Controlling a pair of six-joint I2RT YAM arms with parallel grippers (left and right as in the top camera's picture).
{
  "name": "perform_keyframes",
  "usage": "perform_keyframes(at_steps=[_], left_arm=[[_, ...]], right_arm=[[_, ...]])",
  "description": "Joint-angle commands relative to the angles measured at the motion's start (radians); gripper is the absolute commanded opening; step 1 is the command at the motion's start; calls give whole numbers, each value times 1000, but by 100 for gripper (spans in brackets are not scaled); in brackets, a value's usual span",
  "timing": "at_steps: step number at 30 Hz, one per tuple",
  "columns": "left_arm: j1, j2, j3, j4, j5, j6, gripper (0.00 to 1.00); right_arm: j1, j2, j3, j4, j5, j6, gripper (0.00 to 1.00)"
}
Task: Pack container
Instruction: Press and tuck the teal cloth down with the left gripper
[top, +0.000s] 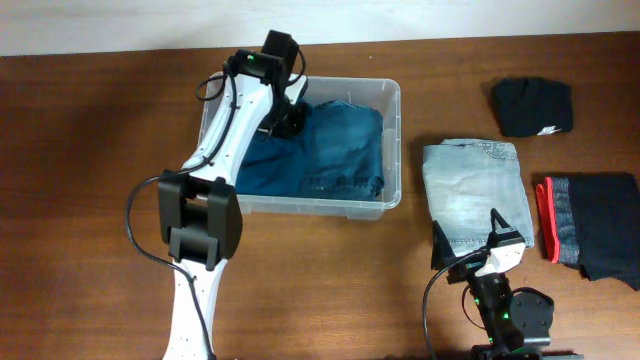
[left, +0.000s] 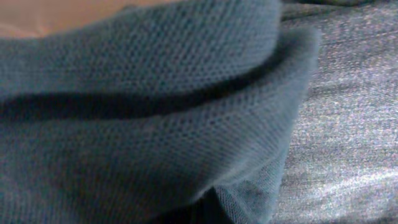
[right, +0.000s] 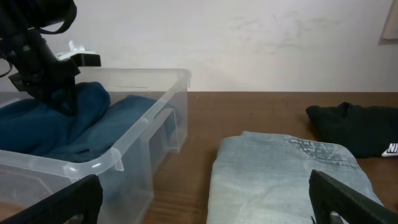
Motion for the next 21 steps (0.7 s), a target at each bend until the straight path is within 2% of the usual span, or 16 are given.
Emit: perform_keyframes(at_steps=[1,8,13,21], left_arm=[[19,-10,25,-27,-24,23,1],[19,-59,148,-188,-24,22,1],[19,-90,192,-399,-24,8,1],[9,-92,150,-415,66,39,0]], right_arm=[[-8,-8,-5,-7,9,1,98],[-8,-8,-5,-7,9,1,98],[-8,-8,-5,-7,9,1,99],[-8,-8,-5,-7,9,1,98]])
